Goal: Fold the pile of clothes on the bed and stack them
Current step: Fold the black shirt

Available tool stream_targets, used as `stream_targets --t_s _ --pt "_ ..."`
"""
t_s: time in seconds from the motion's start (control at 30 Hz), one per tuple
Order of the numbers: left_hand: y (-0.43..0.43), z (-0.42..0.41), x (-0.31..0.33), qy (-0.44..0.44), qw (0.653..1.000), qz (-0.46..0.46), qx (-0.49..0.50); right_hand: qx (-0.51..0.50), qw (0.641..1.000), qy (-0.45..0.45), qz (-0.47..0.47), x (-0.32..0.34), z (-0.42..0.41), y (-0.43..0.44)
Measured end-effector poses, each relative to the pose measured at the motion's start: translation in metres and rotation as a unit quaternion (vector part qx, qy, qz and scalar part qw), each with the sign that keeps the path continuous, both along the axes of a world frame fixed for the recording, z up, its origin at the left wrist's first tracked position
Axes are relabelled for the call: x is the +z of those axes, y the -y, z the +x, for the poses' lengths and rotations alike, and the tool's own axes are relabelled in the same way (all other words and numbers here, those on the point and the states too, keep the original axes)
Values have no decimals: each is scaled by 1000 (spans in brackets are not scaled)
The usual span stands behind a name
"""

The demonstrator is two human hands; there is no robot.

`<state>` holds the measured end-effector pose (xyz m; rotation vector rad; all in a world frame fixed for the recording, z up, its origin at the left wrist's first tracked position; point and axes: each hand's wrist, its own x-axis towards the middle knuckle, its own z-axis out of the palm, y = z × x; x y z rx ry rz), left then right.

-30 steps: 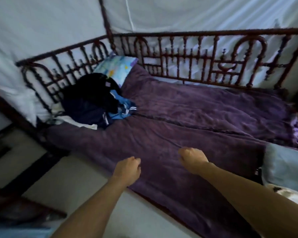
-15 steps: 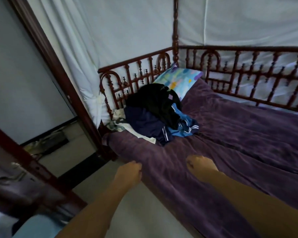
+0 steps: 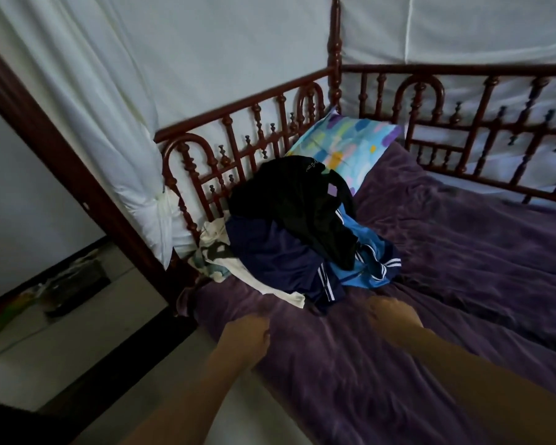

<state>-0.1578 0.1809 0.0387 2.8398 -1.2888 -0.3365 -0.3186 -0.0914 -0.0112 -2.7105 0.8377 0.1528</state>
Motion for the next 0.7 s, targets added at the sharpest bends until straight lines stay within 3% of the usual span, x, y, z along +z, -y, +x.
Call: stream_targets --t_s 0.47,0.7 --pt "113 225 -59 -71 997 -7 -28 -44 997 -58 20 -28 209 75" --pt "154 351 -105 -120 992 -12 -26 -33 995 -84 33 -57 369 108"
